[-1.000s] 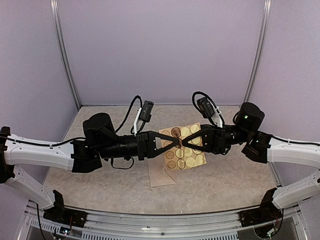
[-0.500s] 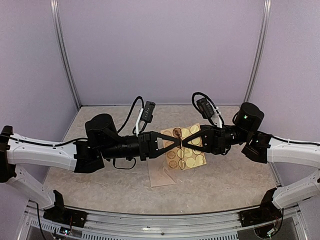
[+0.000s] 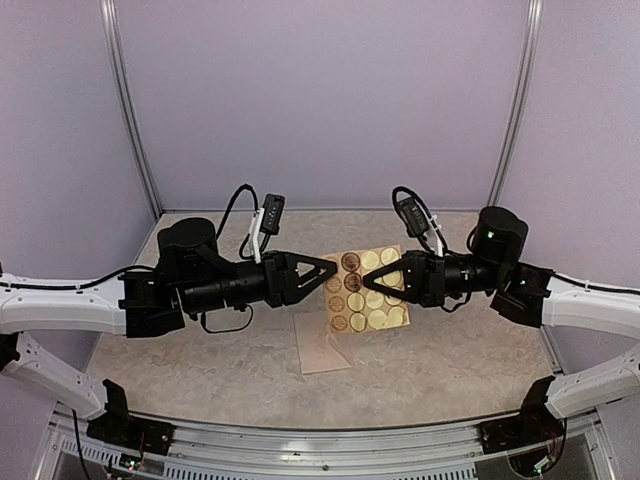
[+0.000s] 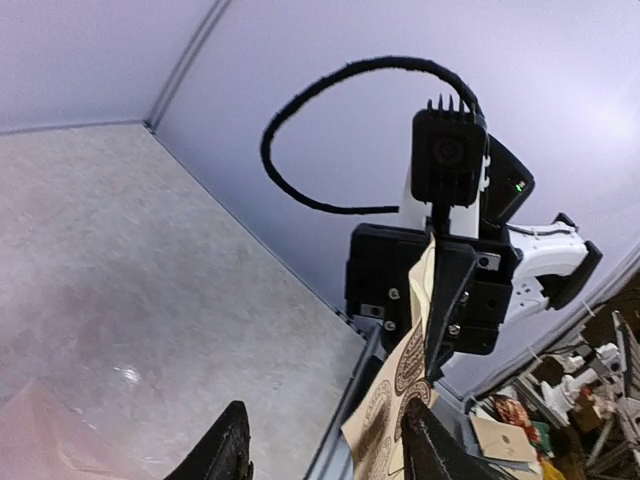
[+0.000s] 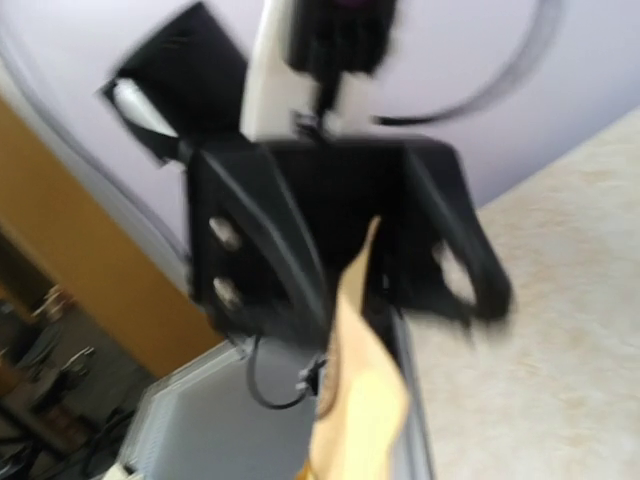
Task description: Place the letter into the envelope and seal it
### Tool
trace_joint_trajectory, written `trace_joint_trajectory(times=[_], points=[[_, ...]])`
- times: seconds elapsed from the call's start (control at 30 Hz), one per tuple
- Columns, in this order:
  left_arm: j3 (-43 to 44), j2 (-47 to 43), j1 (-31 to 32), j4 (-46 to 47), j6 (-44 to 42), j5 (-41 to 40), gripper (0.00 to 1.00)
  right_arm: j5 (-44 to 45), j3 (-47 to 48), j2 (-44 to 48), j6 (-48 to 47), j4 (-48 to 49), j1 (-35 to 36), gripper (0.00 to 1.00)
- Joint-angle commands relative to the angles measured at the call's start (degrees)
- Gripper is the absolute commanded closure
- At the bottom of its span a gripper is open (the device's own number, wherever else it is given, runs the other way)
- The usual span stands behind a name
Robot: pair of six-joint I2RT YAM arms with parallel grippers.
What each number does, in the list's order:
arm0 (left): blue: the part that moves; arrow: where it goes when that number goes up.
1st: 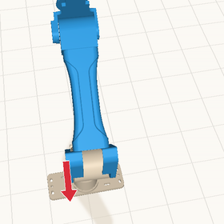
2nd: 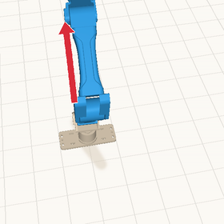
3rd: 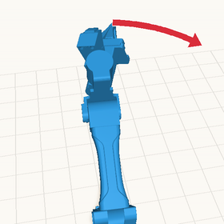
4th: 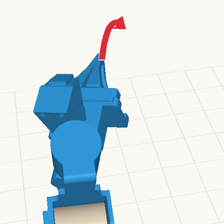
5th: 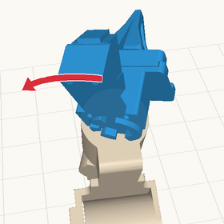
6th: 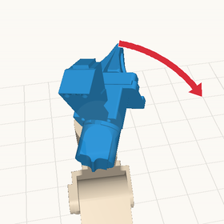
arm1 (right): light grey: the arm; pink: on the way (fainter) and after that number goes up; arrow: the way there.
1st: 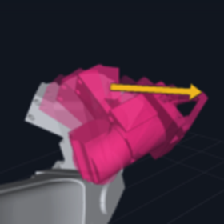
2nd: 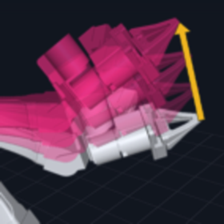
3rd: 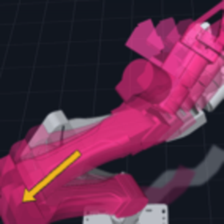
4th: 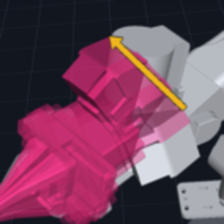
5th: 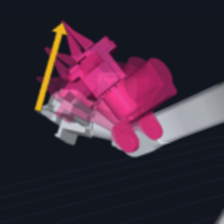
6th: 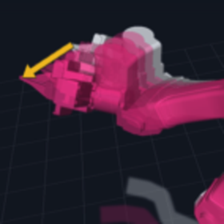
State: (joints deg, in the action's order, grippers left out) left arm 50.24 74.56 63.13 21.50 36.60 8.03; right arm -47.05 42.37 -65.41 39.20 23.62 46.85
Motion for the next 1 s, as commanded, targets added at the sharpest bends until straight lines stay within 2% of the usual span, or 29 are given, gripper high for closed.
trace_joint_trajectory(times=[0.0, 0.13, 0.27, 0.4, 0.5, 0.97], points=[[1.5, -6.5, -0.8, -13.1, -4.1, -15.5, 0.48, 8.7, 2.0, 2.2, -3.2, -8.1, -0.3, 1.0], [2.9, -7.5, -0.2, -14.4, -3.5, -17.6, 0.45, 14.7, 4.4, 1.1, -5.3, -15.3, -0.3, 1.0], [4.3, -4.4, 1.1, -9.8, -2.3, -12.2, 0.54, 18.3, 5.2, 0.1, -5.9, -17.4, -0.3, 1.0], [4.7, 0.3, 1.5, -3.0, 0.6, -4.7, 0.61, 17.1, 5.6, -0.8, -5.9, -16.9, -0.2, 1.0], [5.3, 3.3, 1.6, -0.9, 1.8, -1.9, 0.64, 16.3, 5.7, -1.2, -6.0, -17.2, -0.1, 1.0], [7.1, 8.6, 1.1, 1.2, 4.7, 2.6, 0.62, 11.1, 5.5, -2.0, -7.1, -14.8, 1.2, 1.0]])
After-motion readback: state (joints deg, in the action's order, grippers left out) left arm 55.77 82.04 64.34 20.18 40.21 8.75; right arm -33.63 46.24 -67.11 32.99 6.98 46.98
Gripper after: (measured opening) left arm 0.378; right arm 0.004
